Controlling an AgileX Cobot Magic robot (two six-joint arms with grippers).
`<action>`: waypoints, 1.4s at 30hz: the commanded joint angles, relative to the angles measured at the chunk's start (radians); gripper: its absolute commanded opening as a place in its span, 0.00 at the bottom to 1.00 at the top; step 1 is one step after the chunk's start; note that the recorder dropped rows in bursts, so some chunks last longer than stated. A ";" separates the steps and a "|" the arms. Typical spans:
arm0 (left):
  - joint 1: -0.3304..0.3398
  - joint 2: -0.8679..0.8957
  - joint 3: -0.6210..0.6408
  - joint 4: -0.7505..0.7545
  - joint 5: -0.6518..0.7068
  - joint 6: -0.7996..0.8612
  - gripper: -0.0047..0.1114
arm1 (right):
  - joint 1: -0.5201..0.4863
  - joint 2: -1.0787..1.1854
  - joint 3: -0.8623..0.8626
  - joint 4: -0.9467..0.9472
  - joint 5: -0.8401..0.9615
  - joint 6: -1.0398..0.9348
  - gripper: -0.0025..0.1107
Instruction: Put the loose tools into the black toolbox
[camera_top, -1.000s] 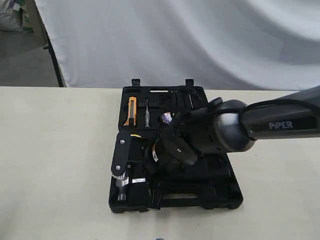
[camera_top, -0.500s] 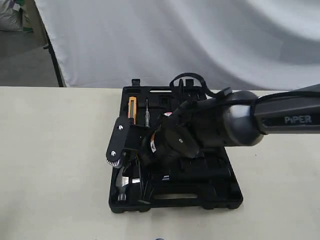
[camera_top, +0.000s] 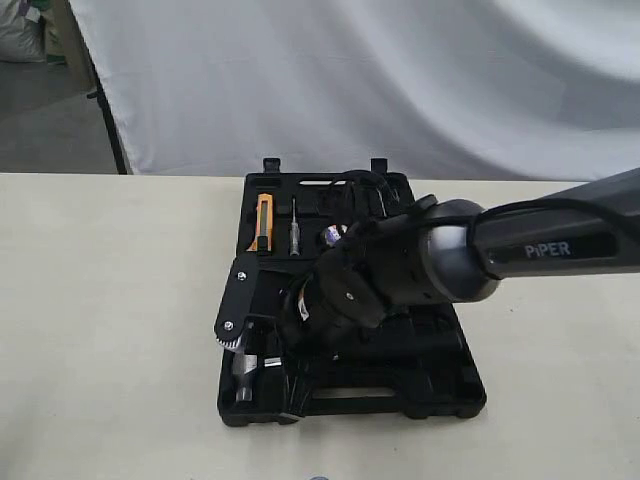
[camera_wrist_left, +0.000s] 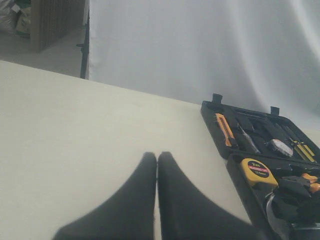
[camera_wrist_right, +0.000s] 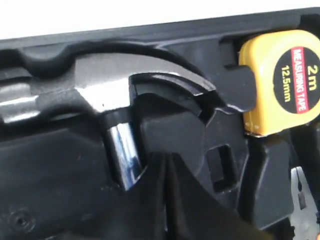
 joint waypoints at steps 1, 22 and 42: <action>0.025 -0.003 -0.003 0.004 -0.007 -0.005 0.05 | -0.004 -0.070 -0.006 -0.011 0.089 0.046 0.02; 0.025 -0.003 -0.003 0.004 -0.007 -0.005 0.05 | -0.004 0.034 0.004 -0.051 0.301 0.134 0.02; 0.025 -0.003 -0.003 0.004 -0.007 -0.005 0.05 | -0.004 -0.249 -0.107 -0.060 0.235 0.291 0.02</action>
